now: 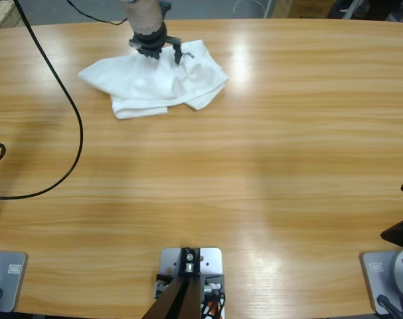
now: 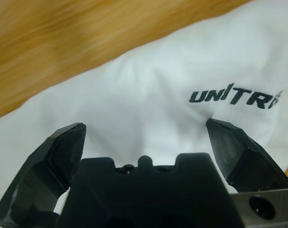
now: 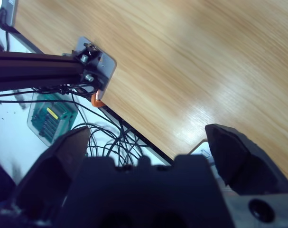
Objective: Fold clothes
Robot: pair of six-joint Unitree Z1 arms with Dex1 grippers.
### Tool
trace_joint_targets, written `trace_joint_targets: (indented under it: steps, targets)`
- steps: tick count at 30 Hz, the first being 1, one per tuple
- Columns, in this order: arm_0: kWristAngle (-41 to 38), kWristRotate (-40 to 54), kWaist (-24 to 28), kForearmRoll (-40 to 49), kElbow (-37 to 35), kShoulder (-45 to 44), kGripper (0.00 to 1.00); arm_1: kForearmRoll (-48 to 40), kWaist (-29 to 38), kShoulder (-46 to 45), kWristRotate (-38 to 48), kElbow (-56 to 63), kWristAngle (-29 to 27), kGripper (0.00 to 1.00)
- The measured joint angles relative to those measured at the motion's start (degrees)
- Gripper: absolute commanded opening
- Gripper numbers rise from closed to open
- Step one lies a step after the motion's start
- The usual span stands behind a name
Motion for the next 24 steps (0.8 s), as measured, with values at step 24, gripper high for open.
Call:
trace_joint_targets:
  steps: [24]
  targets:
    - [-0.2,-2.1,1.6,9.4,11.9,-2.5,1.000,0.5,0.0,-1.4,1.1,-2.0,0.0,1.000]
